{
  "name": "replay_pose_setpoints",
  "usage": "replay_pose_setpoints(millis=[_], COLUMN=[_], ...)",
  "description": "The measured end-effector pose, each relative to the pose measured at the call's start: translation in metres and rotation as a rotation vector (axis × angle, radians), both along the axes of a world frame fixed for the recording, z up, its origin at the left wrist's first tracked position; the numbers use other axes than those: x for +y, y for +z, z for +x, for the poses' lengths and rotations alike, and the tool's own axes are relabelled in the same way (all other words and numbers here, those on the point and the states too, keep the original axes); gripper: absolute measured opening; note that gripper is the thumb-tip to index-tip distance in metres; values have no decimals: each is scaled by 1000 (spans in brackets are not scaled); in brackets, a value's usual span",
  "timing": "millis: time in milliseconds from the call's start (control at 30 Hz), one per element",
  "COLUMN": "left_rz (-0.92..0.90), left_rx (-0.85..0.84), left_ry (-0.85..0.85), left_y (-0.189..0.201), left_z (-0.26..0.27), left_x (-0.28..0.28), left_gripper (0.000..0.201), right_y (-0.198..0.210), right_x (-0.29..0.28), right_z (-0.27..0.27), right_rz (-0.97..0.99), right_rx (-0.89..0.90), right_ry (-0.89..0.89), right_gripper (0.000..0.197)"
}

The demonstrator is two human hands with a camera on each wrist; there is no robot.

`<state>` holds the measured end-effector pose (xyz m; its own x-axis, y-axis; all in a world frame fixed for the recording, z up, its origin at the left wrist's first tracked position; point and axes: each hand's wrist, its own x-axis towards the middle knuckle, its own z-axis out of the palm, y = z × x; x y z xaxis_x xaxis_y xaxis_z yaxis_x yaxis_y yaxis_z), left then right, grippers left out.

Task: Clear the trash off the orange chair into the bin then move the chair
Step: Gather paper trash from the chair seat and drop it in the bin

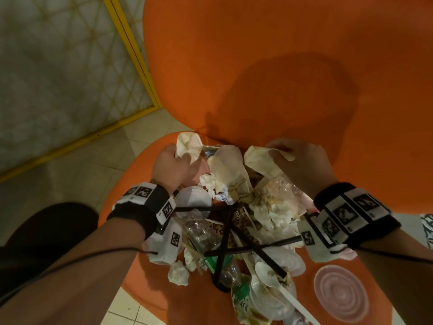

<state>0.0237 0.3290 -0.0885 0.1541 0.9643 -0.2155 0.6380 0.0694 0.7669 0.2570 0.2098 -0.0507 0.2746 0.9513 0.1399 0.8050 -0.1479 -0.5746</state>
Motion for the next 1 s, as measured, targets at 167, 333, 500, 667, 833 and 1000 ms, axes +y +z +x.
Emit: replay_pose_setpoints(millis=[167, 333, 500, 667, 833, 1000], left_rz=[-348, -341, -347, -291, -253, -176], left_rx=[-183, -28, 17, -14, -98, -185], left_ry=[-108, -391, -431, -362, -400, -332], left_y=[-2, -13, -16, -14, -5, 2], left_z=[24, 33, 34, 33, 26, 17], left_x=[0, -2, 0, 2, -5, -14], left_gripper=[17, 8, 20, 25, 12, 13], right_y=[-2, 5, -8, -30, -48, -48], right_x=[-12, -25, -20, -14, 6, 22], right_z=[-1, -9, -26, -44, -47, -48], right_rz=[187, 233, -453, -645, -716, -709], right_rx=[114, 312, -38, -382, -252, 27], right_ry=[-112, -161, 40, 241, 143, -37], right_gripper=[18, 23, 39, 34, 32, 29])
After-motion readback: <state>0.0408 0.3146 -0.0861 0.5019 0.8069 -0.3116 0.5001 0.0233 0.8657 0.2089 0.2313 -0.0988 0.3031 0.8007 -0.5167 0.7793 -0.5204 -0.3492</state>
